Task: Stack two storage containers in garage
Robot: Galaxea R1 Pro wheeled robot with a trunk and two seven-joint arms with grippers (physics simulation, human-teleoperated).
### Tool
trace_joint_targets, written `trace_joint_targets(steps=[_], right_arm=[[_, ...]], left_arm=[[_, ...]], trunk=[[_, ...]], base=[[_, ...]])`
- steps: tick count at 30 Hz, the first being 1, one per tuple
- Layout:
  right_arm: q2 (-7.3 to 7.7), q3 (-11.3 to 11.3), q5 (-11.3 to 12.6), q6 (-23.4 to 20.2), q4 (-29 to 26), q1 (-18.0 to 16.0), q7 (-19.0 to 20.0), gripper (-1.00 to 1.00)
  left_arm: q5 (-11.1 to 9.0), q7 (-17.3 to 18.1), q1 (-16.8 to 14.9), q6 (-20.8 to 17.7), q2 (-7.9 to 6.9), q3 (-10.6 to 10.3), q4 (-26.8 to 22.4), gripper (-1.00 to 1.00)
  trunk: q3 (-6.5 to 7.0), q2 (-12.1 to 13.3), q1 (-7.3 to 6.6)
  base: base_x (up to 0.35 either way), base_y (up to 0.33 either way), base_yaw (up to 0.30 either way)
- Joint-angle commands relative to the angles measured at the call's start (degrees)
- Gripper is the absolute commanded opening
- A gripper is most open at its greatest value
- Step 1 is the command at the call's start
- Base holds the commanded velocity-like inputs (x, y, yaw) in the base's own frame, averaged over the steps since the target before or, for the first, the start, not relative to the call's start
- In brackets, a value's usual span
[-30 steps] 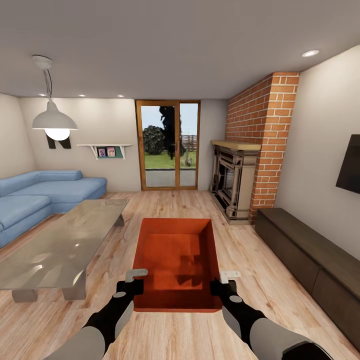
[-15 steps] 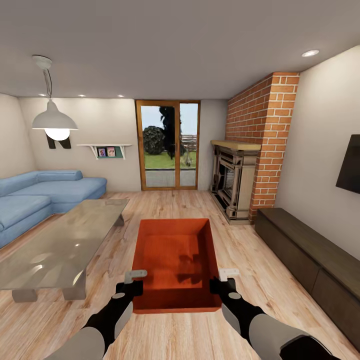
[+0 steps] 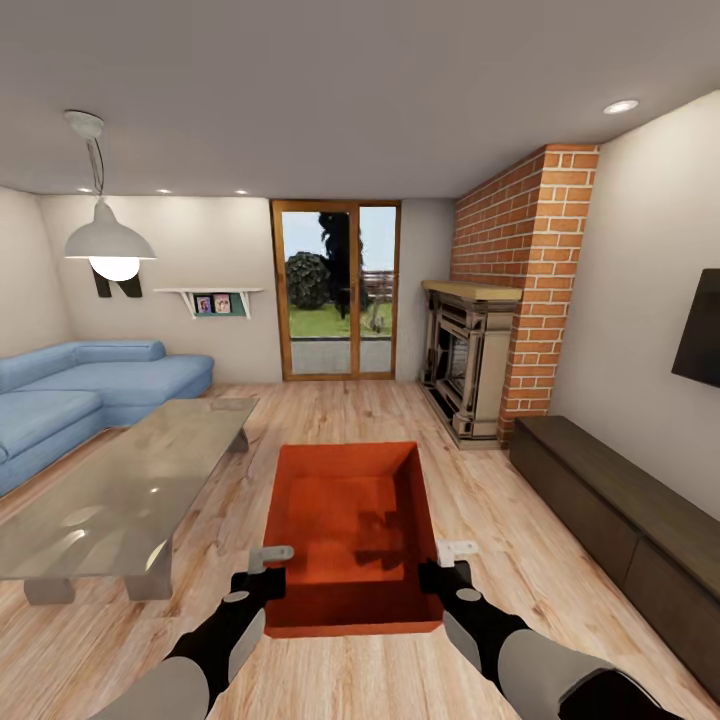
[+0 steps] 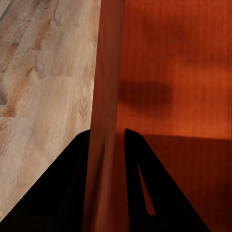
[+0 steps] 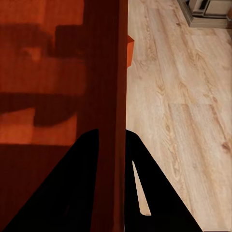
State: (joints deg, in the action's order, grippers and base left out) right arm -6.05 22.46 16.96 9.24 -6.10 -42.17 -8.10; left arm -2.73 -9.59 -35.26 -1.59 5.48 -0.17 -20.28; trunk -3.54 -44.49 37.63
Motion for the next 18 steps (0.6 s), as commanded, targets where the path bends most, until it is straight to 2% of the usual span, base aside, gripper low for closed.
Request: trace_joint_targets(steps=[1,18], right_arm=[[-0.01,-8.49,-5.32,2.90,0.92,-0.11,-0.28,-1.00],[-0.11,-8.49,-5.27,3.59,3.08,-0.11,-0.25,-1.00]], left_arm=[[-0.42,-0.41,0.01,-0.21,-0.21,-1.86,2.11,-1.00],[-0.36,-0.56,0.01,-0.26,-0.21,-1.91,3.40,-1.00]], trunk=[[-0.09,-0.08,0.01],[-0.09,-0.08,0.01]], base=[[0.000,0.000,0.000],[0.000,0.000,0.000]])
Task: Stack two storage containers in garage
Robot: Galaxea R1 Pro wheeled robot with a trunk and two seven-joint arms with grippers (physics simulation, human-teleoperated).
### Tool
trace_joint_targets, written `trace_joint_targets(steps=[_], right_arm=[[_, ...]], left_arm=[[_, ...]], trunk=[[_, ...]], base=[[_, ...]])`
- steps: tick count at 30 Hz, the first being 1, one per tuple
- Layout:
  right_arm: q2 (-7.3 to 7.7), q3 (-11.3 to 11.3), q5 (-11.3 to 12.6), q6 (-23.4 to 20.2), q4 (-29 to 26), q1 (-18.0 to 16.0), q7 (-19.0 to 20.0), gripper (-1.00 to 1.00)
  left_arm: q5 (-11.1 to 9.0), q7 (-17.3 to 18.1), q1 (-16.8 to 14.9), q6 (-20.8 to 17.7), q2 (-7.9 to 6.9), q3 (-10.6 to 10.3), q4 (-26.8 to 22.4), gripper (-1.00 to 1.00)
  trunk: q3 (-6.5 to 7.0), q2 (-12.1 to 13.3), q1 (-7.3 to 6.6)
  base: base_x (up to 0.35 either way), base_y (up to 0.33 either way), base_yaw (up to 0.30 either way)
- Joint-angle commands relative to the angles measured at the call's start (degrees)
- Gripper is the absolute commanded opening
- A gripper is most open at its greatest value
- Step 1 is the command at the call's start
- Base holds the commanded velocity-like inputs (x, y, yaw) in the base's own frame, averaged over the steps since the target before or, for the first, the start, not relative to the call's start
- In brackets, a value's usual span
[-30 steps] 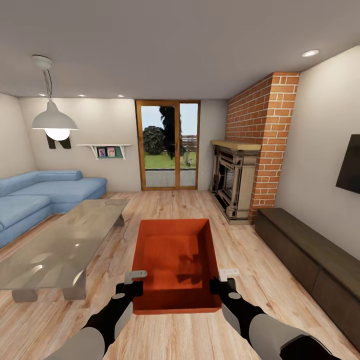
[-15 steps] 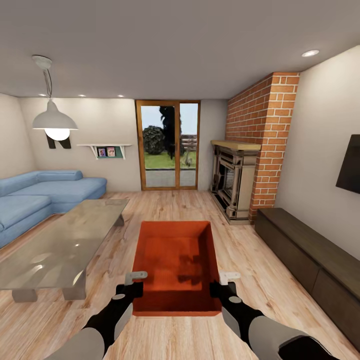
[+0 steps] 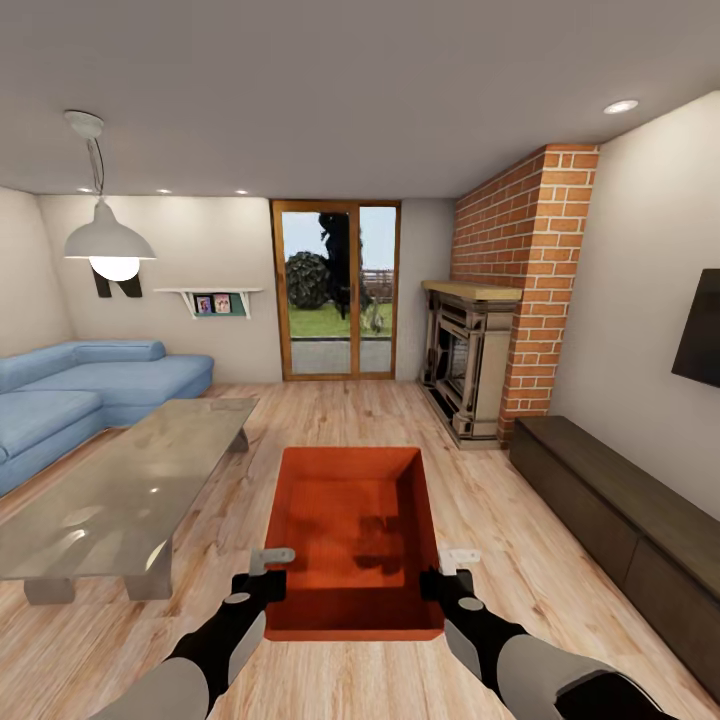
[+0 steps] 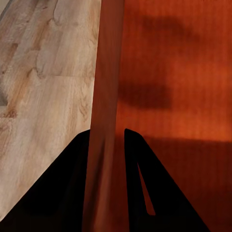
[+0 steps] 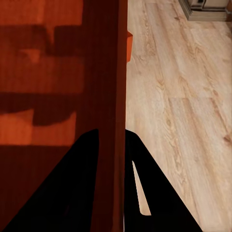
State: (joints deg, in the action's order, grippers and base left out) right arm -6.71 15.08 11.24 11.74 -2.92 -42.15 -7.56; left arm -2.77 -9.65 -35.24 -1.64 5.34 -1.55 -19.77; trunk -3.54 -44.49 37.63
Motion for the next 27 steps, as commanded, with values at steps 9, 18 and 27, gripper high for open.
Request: trace_joint_targets(steps=[9,18,27], right_arm=[[0.55,-1.11,0.45,1.44,0.10,-0.12,-0.79,-1.00],[0.48,-1.11,0.45,1.45,0.11,-0.12,-0.79,-1.00],[0.43,-1.11,0.54,1.38,0.11,-0.12,-0.79,-1.00]], left_arm=[[-0.29,-0.53,0.00,0.05,-0.35,-0.50,5.91,-1.00],[-2.81,-0.46,0.00,0.65,-0.50,-0.55,6.54,-1.00],[-3.03,-0.46,0.00,0.67,-0.51,-0.56,6.56,-1.00]], trunk=[[-0.09,-0.08,0.02],[-0.09,-0.08,0.02],[-0.09,-0.08,0.02]], base=[[0.000,0.000,0.000],[0.000,0.000,0.000],[0.000,0.000,0.000]])
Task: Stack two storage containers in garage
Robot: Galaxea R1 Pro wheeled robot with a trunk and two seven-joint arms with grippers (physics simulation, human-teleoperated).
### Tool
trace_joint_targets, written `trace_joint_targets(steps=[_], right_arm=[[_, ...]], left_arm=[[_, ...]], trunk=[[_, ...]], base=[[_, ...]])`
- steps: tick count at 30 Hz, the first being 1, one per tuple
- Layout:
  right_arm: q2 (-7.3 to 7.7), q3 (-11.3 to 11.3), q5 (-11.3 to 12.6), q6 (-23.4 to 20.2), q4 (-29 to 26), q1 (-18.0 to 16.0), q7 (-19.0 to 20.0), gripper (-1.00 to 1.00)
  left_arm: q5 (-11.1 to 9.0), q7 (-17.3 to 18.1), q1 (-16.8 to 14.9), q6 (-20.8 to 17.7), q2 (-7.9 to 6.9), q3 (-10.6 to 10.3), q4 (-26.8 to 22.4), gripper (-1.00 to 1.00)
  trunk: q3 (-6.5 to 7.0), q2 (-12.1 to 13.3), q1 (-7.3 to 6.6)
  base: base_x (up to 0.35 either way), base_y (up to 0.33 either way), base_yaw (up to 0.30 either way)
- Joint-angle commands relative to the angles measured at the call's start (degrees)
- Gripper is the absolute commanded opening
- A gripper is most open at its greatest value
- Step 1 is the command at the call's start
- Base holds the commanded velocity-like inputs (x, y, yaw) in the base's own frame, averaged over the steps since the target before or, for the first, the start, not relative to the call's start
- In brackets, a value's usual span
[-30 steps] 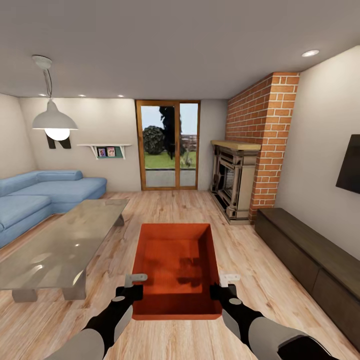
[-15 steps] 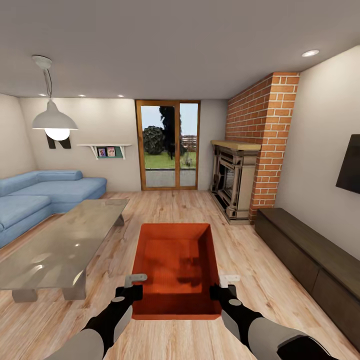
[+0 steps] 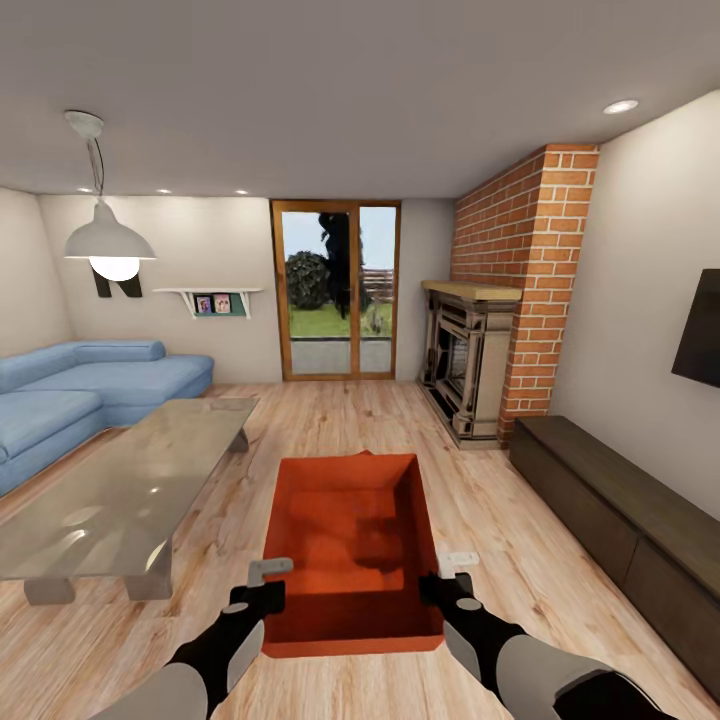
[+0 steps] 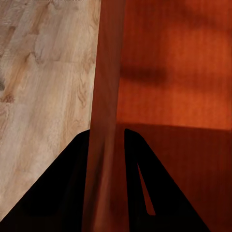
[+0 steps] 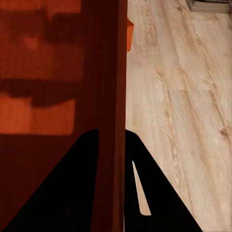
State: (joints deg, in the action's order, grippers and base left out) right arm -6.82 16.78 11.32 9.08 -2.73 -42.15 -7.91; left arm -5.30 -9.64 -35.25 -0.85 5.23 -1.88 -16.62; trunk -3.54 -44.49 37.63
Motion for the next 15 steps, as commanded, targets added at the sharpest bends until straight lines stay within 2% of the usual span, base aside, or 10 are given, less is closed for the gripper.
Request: trace_joint_targets(steps=[1,7,15], right_arm=[[0.55,-2.83,0.48,4.05,-0.08,-0.12,-0.44,-1.00],[0.63,-2.89,0.57,4.02,-0.08,-0.12,-0.44,-1.00],[0.65,-2.90,1.82,4.01,-0.08,-0.12,-0.44,-1.00]], left_arm=[[-0.52,-0.46,0.01,-0.11,-0.39,-0.23,3.42,-1.00],[-0.58,-0.46,0.01,-0.11,-0.39,-0.23,3.42,-1.00],[-0.59,-0.46,0.01,-0.11,-0.39,-0.23,3.43,-1.00]], trunk=[[-0.09,-0.08,0.01],[-0.09,-0.08,0.01],[-0.09,-0.08,0.01]], base=[[0.000,0.000,0.000],[0.000,0.000,0.029],[0.000,0.000,0.265]])
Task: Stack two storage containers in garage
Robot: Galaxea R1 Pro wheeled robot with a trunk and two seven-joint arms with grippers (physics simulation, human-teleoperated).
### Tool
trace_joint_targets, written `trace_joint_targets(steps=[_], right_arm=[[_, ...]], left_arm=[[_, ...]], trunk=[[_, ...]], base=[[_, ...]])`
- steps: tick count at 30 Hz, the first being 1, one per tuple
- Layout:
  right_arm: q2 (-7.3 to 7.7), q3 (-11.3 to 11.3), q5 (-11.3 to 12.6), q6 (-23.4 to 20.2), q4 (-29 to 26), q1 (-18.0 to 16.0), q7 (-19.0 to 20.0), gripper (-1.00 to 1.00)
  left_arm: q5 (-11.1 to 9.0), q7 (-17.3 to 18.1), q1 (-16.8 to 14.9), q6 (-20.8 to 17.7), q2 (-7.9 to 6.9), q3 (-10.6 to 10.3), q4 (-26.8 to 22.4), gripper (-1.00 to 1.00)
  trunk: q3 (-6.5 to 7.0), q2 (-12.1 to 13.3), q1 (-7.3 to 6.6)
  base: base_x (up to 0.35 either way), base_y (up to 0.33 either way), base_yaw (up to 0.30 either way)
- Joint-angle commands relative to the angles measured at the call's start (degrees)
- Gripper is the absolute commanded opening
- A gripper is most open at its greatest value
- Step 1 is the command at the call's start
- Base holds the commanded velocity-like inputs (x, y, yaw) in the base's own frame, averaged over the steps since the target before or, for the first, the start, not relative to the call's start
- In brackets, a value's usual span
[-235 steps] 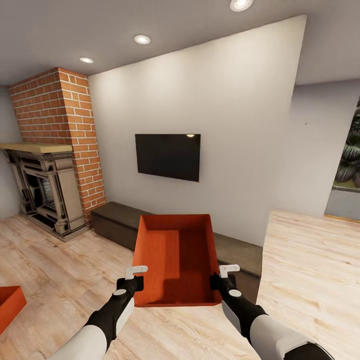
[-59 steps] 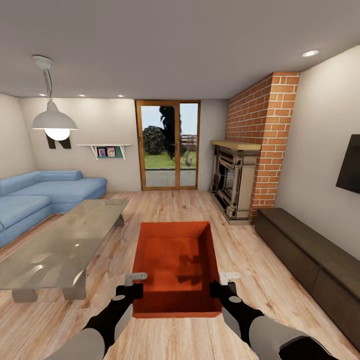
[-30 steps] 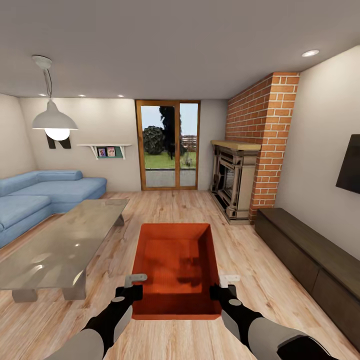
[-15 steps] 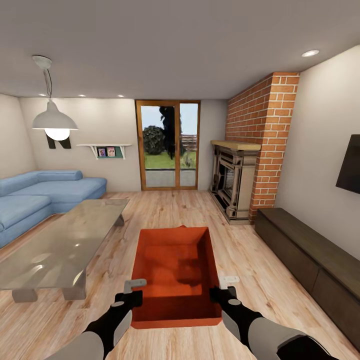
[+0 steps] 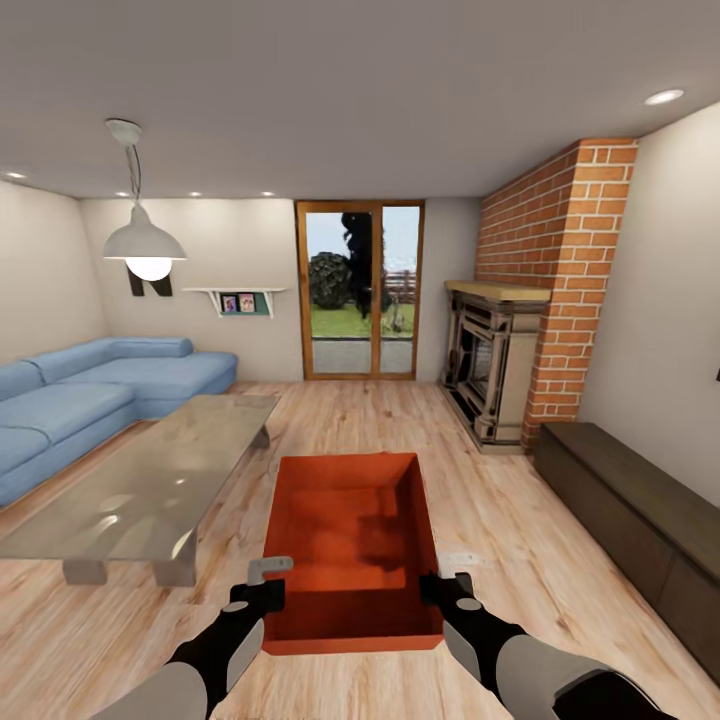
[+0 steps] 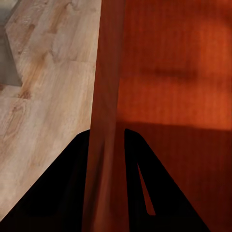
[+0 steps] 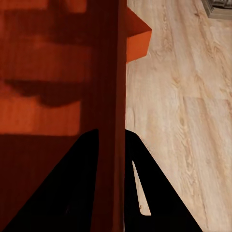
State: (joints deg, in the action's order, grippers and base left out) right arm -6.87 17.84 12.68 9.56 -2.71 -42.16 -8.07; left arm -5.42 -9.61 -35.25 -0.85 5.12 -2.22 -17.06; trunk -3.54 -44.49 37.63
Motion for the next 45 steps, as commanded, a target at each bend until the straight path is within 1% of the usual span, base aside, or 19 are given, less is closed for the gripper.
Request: trace_joint_targets(steps=[1,41,45], right_arm=[[0.70,-3.95,0.47,3.53,-0.11,-0.11,-0.28,-1.00],[0.81,-3.95,0.50,3.62,-0.11,-0.11,-0.28,-1.00],[0.81,-3.95,0.50,3.61,-0.11,-0.11,-0.28,-1.00]], left_arm=[[-0.47,-0.49,0.00,-0.11,-0.28,0.11,3.87,-1.00],[-0.45,-0.41,0.00,-0.11,-0.28,0.11,3.80,-1.00],[-0.43,-0.41,0.00,-0.10,-0.56,0.11,3.79,-1.00]], trunk=[[-0.09,-0.08,0.02],[-0.09,-0.08,0.02],[-0.09,-0.08,0.02]], base=[[0.000,0.000,0.297],[0.000,0.000,0.300],[0.000,0.000,0.300]])
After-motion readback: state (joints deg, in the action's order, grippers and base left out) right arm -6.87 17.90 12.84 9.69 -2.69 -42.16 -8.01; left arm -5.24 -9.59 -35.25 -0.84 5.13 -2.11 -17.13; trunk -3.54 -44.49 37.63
